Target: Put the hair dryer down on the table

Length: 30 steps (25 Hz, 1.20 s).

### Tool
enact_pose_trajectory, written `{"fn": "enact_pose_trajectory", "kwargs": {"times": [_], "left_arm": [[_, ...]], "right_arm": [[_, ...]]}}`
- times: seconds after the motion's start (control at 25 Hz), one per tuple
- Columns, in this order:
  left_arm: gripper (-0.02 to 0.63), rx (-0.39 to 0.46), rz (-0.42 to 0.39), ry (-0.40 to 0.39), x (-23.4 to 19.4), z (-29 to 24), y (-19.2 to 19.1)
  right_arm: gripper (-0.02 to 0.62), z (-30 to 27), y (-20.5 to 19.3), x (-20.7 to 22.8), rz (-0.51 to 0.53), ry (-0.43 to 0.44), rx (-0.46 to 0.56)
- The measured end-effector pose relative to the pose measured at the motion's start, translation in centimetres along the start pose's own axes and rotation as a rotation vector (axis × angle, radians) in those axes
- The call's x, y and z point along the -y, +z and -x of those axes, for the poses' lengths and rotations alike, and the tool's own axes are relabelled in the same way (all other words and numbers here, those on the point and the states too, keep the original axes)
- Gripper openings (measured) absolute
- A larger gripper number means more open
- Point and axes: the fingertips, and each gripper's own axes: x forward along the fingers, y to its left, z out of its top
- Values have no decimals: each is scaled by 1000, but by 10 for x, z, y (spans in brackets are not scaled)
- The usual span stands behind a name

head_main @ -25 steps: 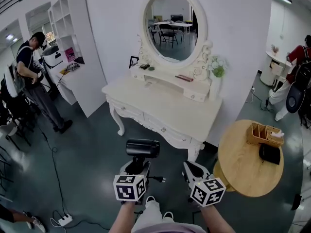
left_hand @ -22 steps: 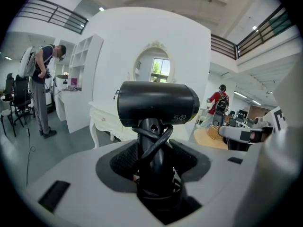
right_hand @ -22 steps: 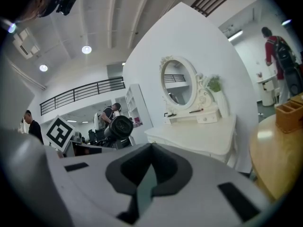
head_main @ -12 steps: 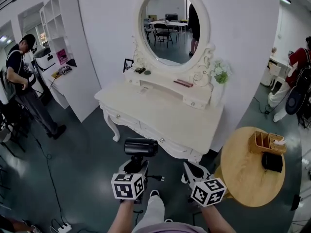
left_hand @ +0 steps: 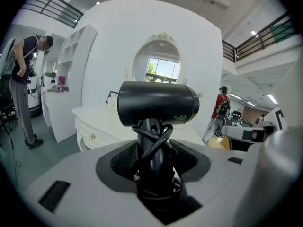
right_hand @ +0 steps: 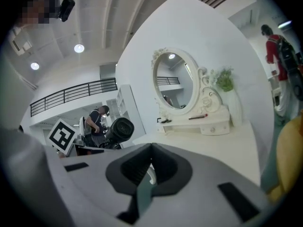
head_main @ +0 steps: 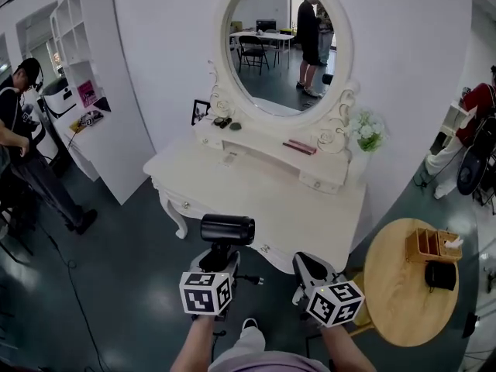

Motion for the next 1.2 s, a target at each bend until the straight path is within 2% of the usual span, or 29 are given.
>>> {"fn": "enact_pose_trajectory", "kwargs": {"times": [0.48, 1.2], "left_arm": [[209, 7, -20, -41, -49, -54, 44], [209, -24, -16, -30, -70, -132, 74]], "right_arm": [[3, -73, 27, 5, 4, -51, 28], [2, -140, 47, 52, -14, -49, 10]]}}
